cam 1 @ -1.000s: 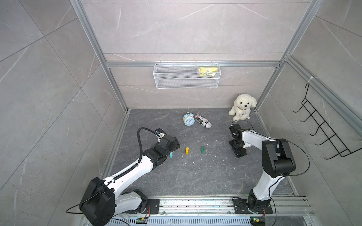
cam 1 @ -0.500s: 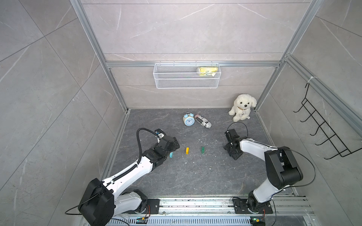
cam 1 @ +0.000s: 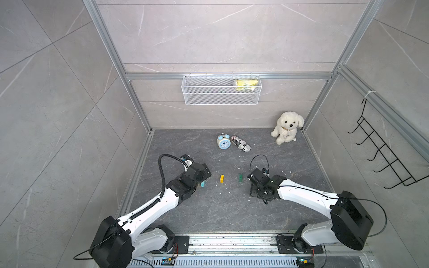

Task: Assemble the letter h with lego
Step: Place the lego brick at the center of the board.

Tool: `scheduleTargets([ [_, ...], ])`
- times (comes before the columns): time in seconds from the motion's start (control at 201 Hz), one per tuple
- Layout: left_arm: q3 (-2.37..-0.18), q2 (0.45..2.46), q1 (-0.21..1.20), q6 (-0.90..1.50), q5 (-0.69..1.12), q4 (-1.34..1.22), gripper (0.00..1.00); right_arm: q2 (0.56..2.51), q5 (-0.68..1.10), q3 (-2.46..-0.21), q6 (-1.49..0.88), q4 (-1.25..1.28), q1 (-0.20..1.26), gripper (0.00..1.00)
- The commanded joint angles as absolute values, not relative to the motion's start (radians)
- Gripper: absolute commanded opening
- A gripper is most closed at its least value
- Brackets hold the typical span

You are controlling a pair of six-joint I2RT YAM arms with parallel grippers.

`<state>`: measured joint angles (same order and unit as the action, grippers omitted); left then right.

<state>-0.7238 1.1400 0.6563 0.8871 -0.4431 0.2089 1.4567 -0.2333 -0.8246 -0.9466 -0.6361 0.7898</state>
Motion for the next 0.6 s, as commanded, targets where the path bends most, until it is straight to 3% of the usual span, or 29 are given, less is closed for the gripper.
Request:
scheduleTargets([
  [0.0,-0.716,1.123,0.651,0.908,-0.495,0.198,0.99,1.512,-0.267,-0.849,-0.995,-0.683,0.878,0.43],
  [0.528,-0.699,1.093,0.63,0.936,-0.51,0.218,1.0,1.774,-0.194,-0.998,-1.025,-0.571,0.965,0.66],
  [0.597,-0.701,1.092,0.63,0.936,-0.504,0.218,0.99,1.782,-0.203,-1.021,-1.0,-0.596,0.969,0.75],
])
